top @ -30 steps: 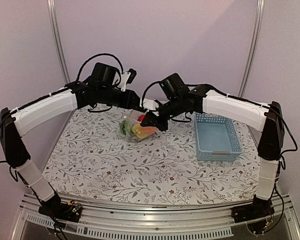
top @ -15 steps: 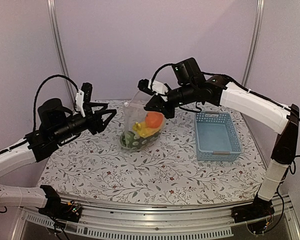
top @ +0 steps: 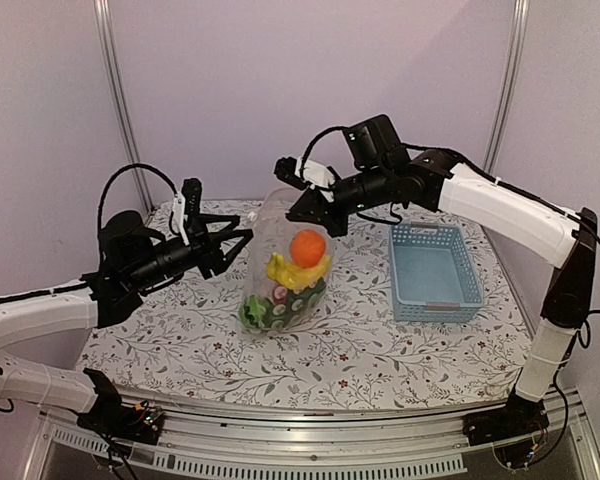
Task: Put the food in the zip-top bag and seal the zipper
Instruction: Pass from the right arm to the left
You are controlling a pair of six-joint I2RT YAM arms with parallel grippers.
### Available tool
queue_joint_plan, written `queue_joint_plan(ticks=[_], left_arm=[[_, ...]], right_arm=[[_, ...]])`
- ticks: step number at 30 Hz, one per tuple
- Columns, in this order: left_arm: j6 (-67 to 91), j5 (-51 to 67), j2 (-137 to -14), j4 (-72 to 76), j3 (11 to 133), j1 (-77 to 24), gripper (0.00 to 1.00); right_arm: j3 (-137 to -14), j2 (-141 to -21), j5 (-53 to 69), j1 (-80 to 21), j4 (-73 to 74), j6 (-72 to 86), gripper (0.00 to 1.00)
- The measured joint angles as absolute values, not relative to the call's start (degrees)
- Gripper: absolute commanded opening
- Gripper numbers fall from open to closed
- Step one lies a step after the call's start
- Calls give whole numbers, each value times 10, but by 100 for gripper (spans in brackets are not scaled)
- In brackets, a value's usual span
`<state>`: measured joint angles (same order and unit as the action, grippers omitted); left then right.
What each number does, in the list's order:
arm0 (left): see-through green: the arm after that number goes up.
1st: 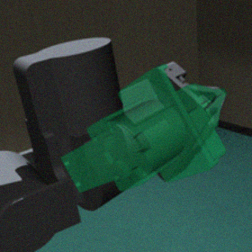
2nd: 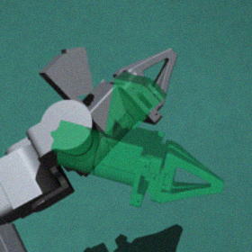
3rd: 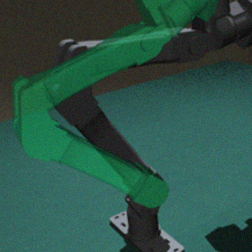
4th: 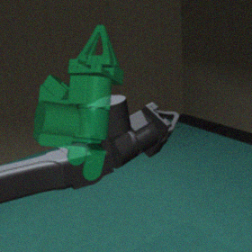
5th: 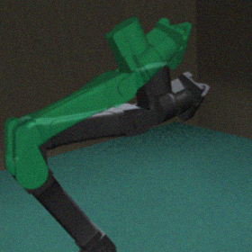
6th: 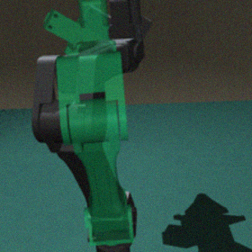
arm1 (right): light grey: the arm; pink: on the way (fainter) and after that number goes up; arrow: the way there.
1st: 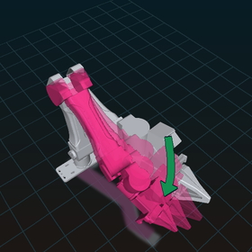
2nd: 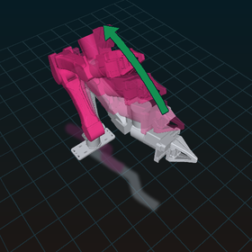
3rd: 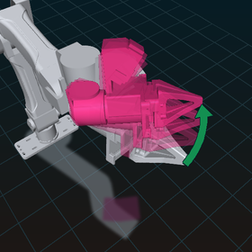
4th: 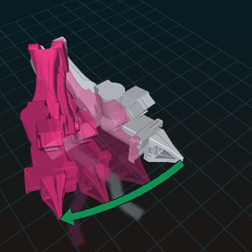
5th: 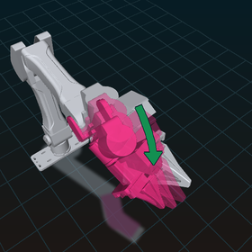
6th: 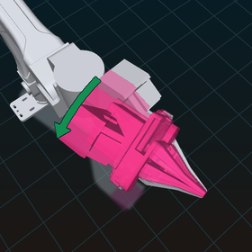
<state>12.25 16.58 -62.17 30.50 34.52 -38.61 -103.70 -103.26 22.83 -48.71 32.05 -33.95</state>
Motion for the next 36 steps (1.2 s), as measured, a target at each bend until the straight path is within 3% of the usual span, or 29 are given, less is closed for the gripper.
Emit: queue_joint_plan(ticks=[4, 20, 27, 33, 36], left_arm=[[123, 191, -639, 338, 345, -387, 57], [105, 92, -664, 348, 351, -397, 15], [89, 78, -675, 349, 357, -397, 4], [77, 72, -675, 349, 357, -397, 0], [66, 68, -673, 347, 357, -397, 0]], right_arm=[[-1054, -1058, 229, -487, 321, -335, 0], [-1093, -1085, 231, -487, 322, -320, 1], [-1095, -1091, 231, -487, 321, -321, 3], [-1116, -1115, 212, -486, 318, -320, 25], [-1118, -1116, 200, -479, 318, -319, 29]])
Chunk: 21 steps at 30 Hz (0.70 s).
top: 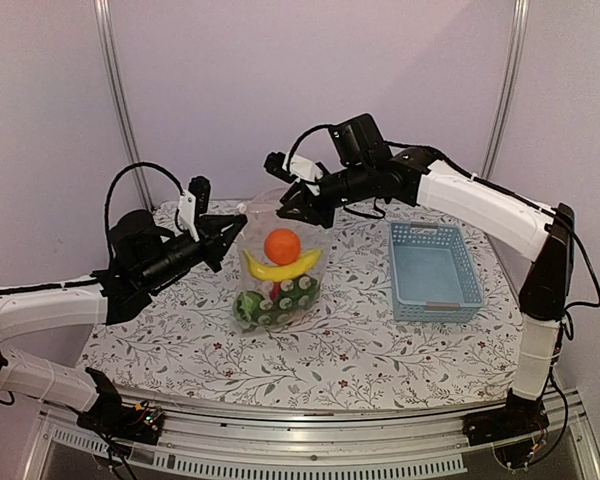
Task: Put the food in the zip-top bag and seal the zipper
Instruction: Pass from the right arm to the left, then adjust the zipper food storage bag at the center of the board.
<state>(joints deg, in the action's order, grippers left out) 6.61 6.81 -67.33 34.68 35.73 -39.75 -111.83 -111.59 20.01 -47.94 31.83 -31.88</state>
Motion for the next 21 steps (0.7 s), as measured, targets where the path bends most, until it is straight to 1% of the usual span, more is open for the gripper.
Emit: queue_joint_plan(ticks=[3, 5, 8, 11, 12, 14, 17, 21], left_arm=[[54, 64, -667, 339, 357, -397, 0], [46, 61, -663, 332, 357, -394, 0], [37, 61, -658, 322, 357, -390, 0], [31, 66, -651, 316, 357, -385, 0], [30, 69, -648, 314, 357, -383, 0], [29, 74, -641, 309, 357, -380, 0], [27, 89, -635, 304, 357, -376, 0], [27, 105, -632, 300, 357, -375, 0]], right_arm=[[-1117, -1112, 201, -462, 318, -321, 32], [-1107, -1101, 213, -439, 319, -322, 37], [-1070, -1068, 238, -387, 322, -331, 48], [-1038, -1035, 273, -327, 328, -347, 62], [-1033, -1029, 287, -309, 331, -352, 65], [-1025, -1021, 317, -270, 336, -368, 68], [-1024, -1024, 348, -231, 350, -399, 70], [-1026, -1047, 406, -233, 372, -436, 71]])
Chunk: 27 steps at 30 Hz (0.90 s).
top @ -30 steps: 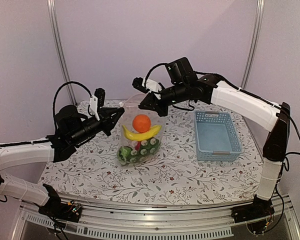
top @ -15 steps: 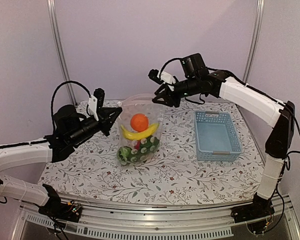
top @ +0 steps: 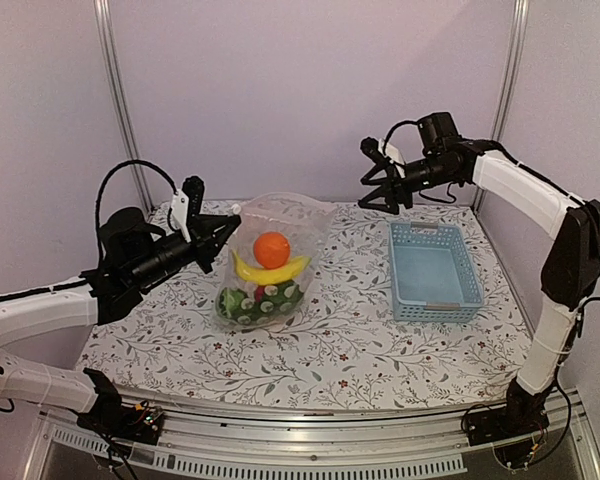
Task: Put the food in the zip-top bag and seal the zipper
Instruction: Adjust the zipper food storage bag at the center of the board.
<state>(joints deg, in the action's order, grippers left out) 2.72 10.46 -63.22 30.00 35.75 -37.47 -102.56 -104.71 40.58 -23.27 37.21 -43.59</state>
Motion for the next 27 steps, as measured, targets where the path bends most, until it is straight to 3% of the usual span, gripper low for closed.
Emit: queue_joint_plan(ticks=[11, 15, 19, 24, 27], left_arm=[[28, 118, -632, 292, 357, -372, 0], [28, 120, -632, 292, 357, -371, 0], [28, 120, -626, 289, 357, -369, 0], [32, 118, -625, 288, 357, -363, 18], [31, 115, -625, 289, 357, -358, 17]], right_arm=[[-1042, -1137, 467, -295, 411, -477, 70], [-1056, -1147, 468, -309, 399, -471, 64], [-1069, -1154, 472, -310, 384, -457, 33], [-1073, -1155, 481, -308, 376, -452, 11], [-1071, -1155, 483, -307, 378, -451, 5]])
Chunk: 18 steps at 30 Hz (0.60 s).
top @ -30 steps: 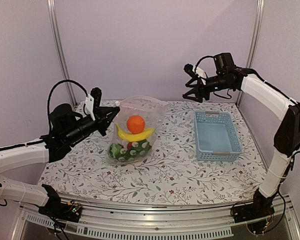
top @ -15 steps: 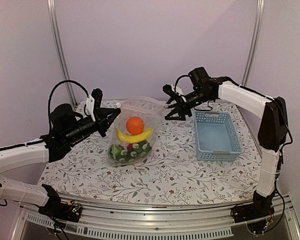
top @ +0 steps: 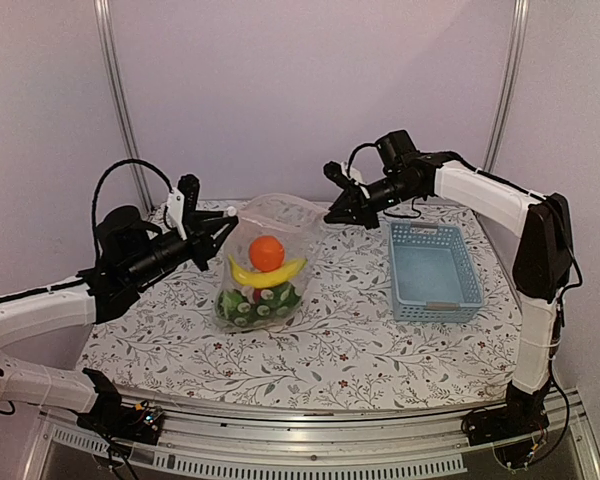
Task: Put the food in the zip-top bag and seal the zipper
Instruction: Adjust the zipper food storage bag at the center of the board.
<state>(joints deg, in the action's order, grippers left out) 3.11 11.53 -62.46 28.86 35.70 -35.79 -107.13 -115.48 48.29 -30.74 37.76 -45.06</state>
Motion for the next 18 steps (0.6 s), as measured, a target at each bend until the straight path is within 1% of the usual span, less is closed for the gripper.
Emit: queue_joint_plan(ticks=[2, 4, 8, 18], left_arm=[[32, 117, -625, 289, 357, -354, 15], [32, 122, -630, 294, 357, -352, 10], [34, 135, -641, 304, 357, -348, 0], [43, 178, -637, 311, 351, -341, 0]], right_arm=[[-1063, -1152, 483, -307, 377, -452, 4], [-1051, -1146, 483, -307, 379, -453, 1], [-1029, -1126, 481, -307, 386, -455, 0], [-987, -1065, 467, -288, 407, -462, 0]])
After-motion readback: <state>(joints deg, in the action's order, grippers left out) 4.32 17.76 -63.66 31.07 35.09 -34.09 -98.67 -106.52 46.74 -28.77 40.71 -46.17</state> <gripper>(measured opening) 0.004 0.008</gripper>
